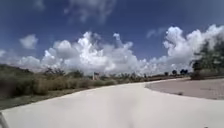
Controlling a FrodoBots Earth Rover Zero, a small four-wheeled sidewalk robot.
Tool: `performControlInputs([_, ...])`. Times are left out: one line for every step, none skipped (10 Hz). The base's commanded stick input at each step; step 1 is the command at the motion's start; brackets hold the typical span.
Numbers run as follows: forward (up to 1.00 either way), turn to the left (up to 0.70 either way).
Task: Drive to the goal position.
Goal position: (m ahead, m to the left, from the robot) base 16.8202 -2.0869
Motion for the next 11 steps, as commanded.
performControlInputs([0.7,0.0])
performControlInputs([0.7,0.0])
performControlInputs([0.7,0.0])
performControlInputs([0.7,0.0])
performControlInputs([0.7,0.0])
performControlInputs([0.7,0.0])
performControlInputs([0.7,0.0])
performControlInputs([0.7,0.0])
performControlInputs([0.7,0.0])
performControlInputs([0.7,0.0])
performControlInputs([0.7,0.0])
